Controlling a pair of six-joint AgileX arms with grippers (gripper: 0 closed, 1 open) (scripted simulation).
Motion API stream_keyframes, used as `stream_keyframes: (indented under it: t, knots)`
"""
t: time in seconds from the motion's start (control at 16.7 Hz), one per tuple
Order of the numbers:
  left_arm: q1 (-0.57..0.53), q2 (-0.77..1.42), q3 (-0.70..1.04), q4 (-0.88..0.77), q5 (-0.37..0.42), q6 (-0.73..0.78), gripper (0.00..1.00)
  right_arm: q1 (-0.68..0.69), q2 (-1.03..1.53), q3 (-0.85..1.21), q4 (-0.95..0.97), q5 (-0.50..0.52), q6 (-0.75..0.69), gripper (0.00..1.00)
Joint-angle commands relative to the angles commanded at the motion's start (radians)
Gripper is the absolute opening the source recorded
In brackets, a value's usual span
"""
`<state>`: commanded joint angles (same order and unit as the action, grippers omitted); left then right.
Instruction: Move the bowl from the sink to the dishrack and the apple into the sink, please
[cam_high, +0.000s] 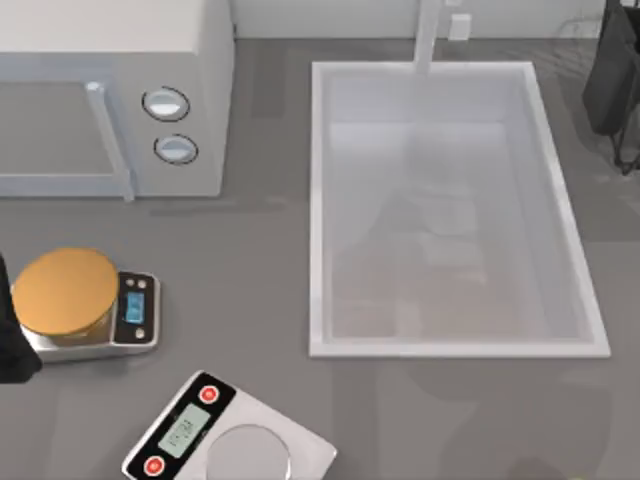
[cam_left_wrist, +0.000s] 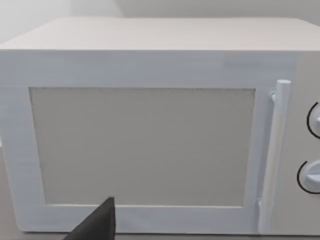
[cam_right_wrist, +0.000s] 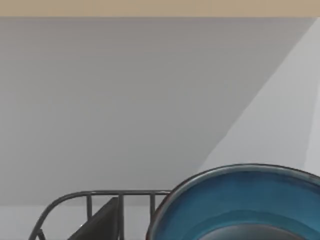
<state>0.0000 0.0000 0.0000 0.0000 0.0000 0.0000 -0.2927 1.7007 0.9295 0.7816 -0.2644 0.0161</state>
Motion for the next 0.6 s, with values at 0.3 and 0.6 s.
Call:
stream_keyframes:
  t: [0.3, 0.6]
  knots:
    - [0.0, 0.0, 0.0, 0.0, 0.0, 0.0, 1.0, 0.052, -0.309, -0.163, -0.137, 0.044, -0.001, 1.0]
    - [0.0, 0.0, 0.0, 0.0, 0.0, 0.0, 1.0, 0.128, -0.748, -0.4, -0.335, 0.11, -0.004, 1.0]
